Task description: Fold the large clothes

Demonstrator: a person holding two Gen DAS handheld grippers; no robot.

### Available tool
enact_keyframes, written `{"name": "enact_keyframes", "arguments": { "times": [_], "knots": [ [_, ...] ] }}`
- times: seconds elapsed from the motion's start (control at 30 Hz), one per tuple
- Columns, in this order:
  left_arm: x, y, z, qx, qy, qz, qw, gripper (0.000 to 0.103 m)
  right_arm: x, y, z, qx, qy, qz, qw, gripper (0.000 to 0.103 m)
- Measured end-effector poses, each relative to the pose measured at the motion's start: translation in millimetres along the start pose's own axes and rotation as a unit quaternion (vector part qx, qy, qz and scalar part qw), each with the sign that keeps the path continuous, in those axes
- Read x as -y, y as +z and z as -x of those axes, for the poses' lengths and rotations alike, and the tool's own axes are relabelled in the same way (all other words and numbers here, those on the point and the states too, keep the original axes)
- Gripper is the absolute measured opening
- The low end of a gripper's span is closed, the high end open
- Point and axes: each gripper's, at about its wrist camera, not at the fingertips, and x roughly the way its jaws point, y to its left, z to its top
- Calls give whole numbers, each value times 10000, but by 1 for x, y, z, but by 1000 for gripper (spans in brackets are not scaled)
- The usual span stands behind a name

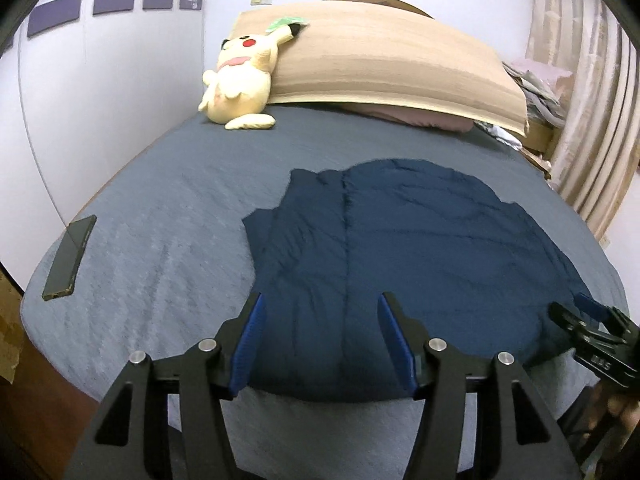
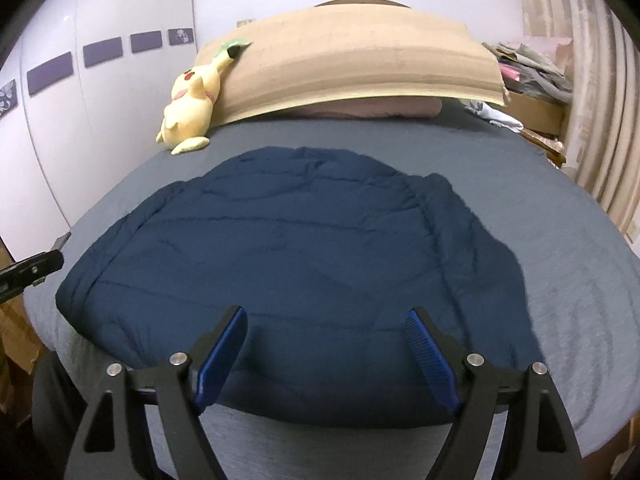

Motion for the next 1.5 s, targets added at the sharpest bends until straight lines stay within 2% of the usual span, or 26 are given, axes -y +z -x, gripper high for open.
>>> {"name": "enact_keyframes", "arguments": {
  "times": [0.1,0.17,0.23,0.27,0.3,0.47,0.6,0.67,0.83,0.9,1.03,1.07,1.1,1.17,1.27,1.37,1.43,1.47,1.5],
  "knots": [
    [4,-5,-2,31,8,-62,10000,59,-5,-14,-8,-381,-141,53,9992,90],
    [3,-9,-10,-37,43,-58,10000,59,-4,-18,-10,-418,-167,63,9990,91],
    [2,-15,-29,-340,286,-192,9988,61,-4,-17,-9,-437,-202,67,9988,93],
    [2,-21,-46,-717,486,-346,9956,61,-4,-16,-8,-460,-207,77,9987,93],
    [1,-26,-51,-766,479,-415,9950,61,-4,-14,-6,-453,-198,90,9987,93],
    [-1,-29,-38,-541,525,-353,9965,61,4,-15,3,-296,-240,-54,9993,94],
    [7,-18,-24,-327,460,-205,9982,61,5,-20,-8,-549,-273,8,9981,96],
    [16,-8,-18,-168,342,-168,9991,61,6,-12,-1,-516,-158,-44,9985,96],
    [55,30,-34,9,169,-347,9993,65,11,42,6,-271,65,-140,9995,97],
    [76,41,-51,-28,168,-537,9984,65,10,65,-6,-182,47,-156,9997,98],
    [100,44,-91,-293,425,-772,9957,65,7,89,-64,-594,7,-293,9978,98],
    [101,40,-106,-541,599,-856,9931,65,5,88,-76,-717,-99,-240,9971,98],
    [101,34,-117,-684,603,-885,9919,66,3,85,-94,-943,-275,-169,9950,98],
    [100,30,-122,-601,637,-1006,9911,67,2,73,-123,-1437,-261,-72,9892,98],
    [91,36,-110,-519,523,-706,9948,67,6,84,-118,-1364,-121,-238,9903,99],
    [84,52,-104,-431,324,-381,9978,67,8,119,-119,-1179,71,-520,9916,99],
    [84,64,-112,-368,497,-429,9972,71,2,138,-128,-977,-105,-376,9944,103],
    [83,67,-127,-559,628,-479,9953,73,-1,144,-139,-958,-237,-307,9946,103],
    [84,67,-147,-921,673,-533,9920,77,-1,145,-156,-1106,-397,-262,9927,103]
  ]
}}
